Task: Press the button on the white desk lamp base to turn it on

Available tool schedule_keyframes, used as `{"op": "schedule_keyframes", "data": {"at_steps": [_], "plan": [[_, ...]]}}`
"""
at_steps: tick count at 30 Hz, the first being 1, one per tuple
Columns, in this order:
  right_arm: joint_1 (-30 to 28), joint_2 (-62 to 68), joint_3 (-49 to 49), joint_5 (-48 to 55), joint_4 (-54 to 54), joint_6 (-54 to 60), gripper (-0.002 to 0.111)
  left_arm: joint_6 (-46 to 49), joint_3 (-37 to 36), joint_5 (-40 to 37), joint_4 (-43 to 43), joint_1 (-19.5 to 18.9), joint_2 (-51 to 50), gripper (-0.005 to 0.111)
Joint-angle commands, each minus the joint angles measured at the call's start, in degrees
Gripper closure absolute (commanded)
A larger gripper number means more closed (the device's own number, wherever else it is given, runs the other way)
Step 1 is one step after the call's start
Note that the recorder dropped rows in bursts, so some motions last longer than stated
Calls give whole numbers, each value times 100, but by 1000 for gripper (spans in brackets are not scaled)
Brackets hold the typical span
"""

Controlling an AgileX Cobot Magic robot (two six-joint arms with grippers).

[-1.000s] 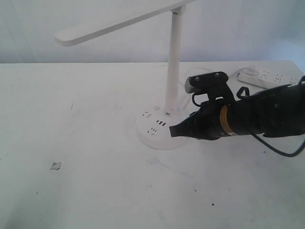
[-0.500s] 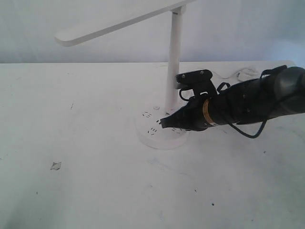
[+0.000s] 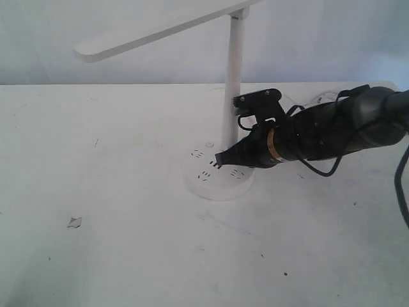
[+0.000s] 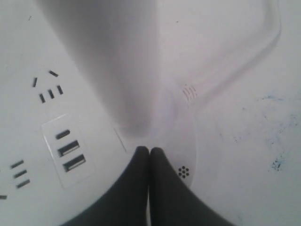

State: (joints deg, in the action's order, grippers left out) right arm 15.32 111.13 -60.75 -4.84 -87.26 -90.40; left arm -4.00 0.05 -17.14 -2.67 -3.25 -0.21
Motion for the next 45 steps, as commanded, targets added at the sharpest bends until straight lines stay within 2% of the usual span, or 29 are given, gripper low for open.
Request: {"op": "schedule_keyframes", "data": {"at_steps": [1,23,33,39,45], "plan": [[4,60,-56,162,-13,68,108,-6,-5,-40,2,-6,21,107],[4,105,13,136,-13,68,108,-6,-5,-40,2,-6,21,107],[4,-87,23,-263,-13,51,108,-6,-5,-40,2,-6,21,107],[4,-376,669,-362,72,10,108,-6,-5,-40,2,-6,21,107],[4,-1101,2181,-462,544,239,108,-6,-5,-40,2,-6,21,107]]}}
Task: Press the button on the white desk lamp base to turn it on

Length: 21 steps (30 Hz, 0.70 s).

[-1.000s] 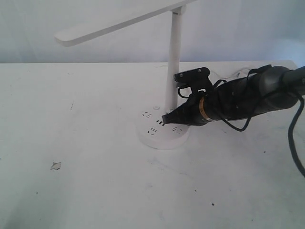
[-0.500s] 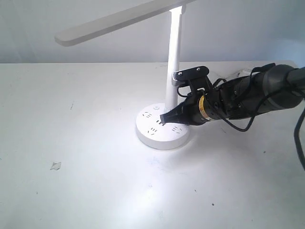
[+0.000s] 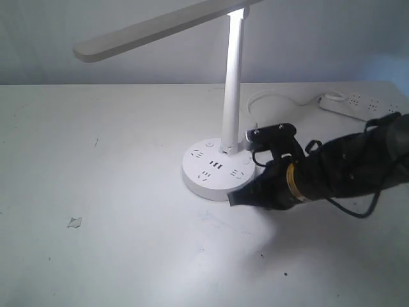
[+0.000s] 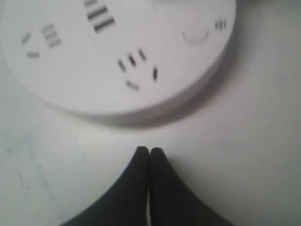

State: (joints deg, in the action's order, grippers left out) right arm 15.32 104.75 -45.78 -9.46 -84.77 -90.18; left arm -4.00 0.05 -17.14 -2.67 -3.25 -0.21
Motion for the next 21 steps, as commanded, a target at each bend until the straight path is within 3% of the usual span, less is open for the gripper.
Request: {"op": "schedule_keyframes", "data": {"at_steps": [1,3,7,14,17,21], "plan": [[4,-605,843,-9,482,400,108,-6,-5,-40,2,-6,21,107],[4,-1077,1313,-209,1383,1242,108,-6,-5,-40,2,-6,21,107],[4,-1985,2151,-1596,3802,3419,108,-6,-5,-40,2,-6,21,107],[4,-2666,4403,-6050,6911,6549,108,-6,-5,-40,2,-6,21,107],[4,-2864,4578,-6050,7413,7005,108,-6,-5,-40,2,-6,21,107],[4,-3092,4578,-6050,6689,7188,108,-6,-5,-40,2,-6,21,107]]}}
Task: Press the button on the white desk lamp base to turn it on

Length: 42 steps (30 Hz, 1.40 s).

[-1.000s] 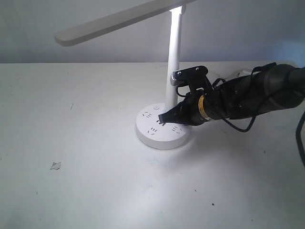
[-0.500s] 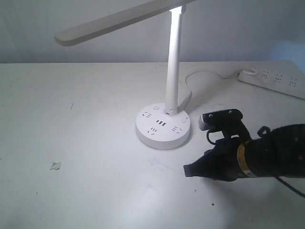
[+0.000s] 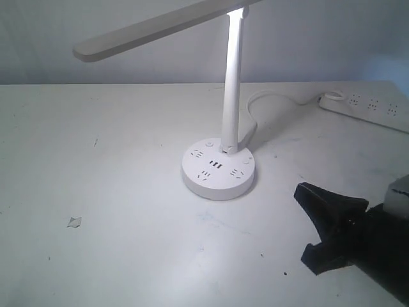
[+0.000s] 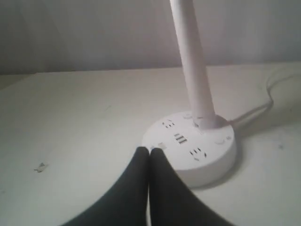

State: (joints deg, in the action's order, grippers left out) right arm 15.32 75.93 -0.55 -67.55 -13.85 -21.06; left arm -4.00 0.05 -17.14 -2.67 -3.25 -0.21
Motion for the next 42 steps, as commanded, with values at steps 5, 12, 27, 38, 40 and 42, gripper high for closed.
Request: {"op": "schedule_keyframes", "data": {"at_steps": [5,12,27,38,40,42], "plan": [[4,-651,55,-241,-404,45,108,-6,-5,-40,2,-6,21,107],[4,-1747,55,-241,-377,-81,108,-6,-5,-40,2,-6,21,107],[4,-5470,55,3258,-101,-81,108,-6,-5,-40,2,-6,21,107],[4,-7593,55,5849,-136,-326,108,-6,-5,2,86,-6,21,107],[4,-7593,55,5808,-136,-323,108,-6,-5,-8,44,-6,21,107],[4,-7593,55,5675,-136,-323,108,-6,-5,-8,44,-6,21,107]]}}
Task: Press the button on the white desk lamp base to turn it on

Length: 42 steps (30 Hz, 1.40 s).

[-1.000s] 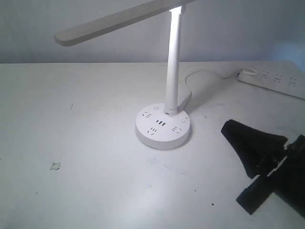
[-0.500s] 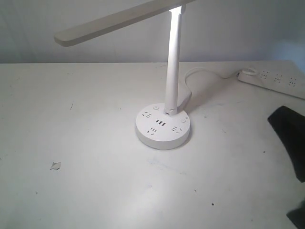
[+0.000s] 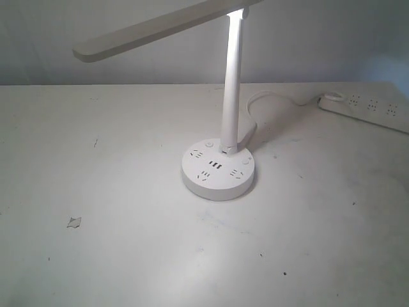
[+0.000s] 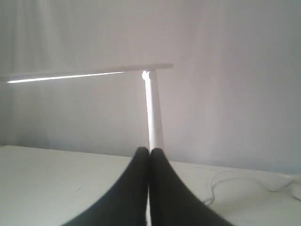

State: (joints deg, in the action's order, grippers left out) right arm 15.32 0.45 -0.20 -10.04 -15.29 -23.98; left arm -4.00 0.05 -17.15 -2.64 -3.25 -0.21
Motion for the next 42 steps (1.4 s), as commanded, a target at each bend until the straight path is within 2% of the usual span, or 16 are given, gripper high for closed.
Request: {"op": "schedule_keyframes", "data": {"at_steps": [1,9,34,38,42], "plan": [[4,-45,20,-63,8,-31,108,-6,-5,-8,41,-6,21,107],[4,-45,20,1585,22,-31,108,-6,-5,-42,16,-6,21,107],[4,-45,20,1766,23,-227,108,-6,-5,-42,16,-6,21,107],[4,-45,20,2103,23,-748,108,-6,-5,-42,16,-6,21,107],[4,-45,20,2336,23,-1752,108,-6,-5,-42,16,-6,21,107]]}}
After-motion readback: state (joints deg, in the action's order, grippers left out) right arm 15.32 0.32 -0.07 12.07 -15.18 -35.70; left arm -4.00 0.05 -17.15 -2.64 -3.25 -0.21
